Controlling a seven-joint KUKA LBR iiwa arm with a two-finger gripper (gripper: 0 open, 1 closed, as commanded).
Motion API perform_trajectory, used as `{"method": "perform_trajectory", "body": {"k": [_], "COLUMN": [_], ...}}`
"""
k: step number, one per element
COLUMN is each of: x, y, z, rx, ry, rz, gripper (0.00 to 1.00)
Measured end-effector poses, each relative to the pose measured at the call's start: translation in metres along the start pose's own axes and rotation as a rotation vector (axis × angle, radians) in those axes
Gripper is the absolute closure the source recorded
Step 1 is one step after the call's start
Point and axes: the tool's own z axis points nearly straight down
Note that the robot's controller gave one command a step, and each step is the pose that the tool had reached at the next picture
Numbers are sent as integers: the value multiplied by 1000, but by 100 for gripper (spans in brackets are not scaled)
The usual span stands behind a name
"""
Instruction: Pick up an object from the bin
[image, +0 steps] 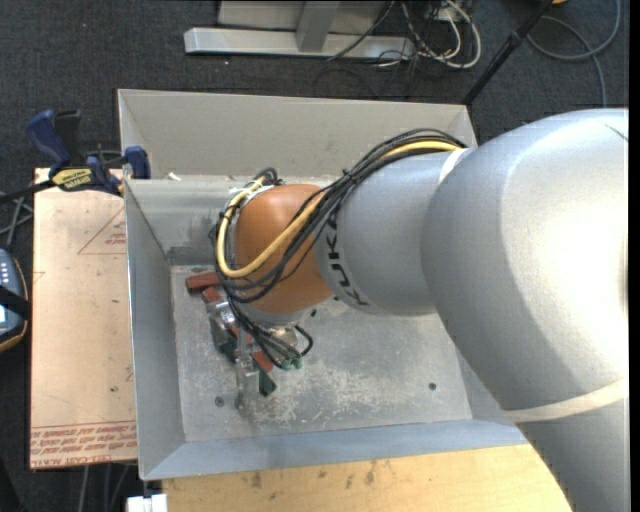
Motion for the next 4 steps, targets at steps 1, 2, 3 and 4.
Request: {"method": "perform_trajectory", "body": {"k": [1, 2, 3, 4], "x": [-28, -30, -31, -31], "y": [-30, -16, -18, -18], "z": [-7, -12, -12, -12], "rx": [-1, 0, 1, 1], "ry": [1, 2, 1, 1], "rz": [24, 239, 241, 242], "gripper": [0, 100, 0, 0]}}
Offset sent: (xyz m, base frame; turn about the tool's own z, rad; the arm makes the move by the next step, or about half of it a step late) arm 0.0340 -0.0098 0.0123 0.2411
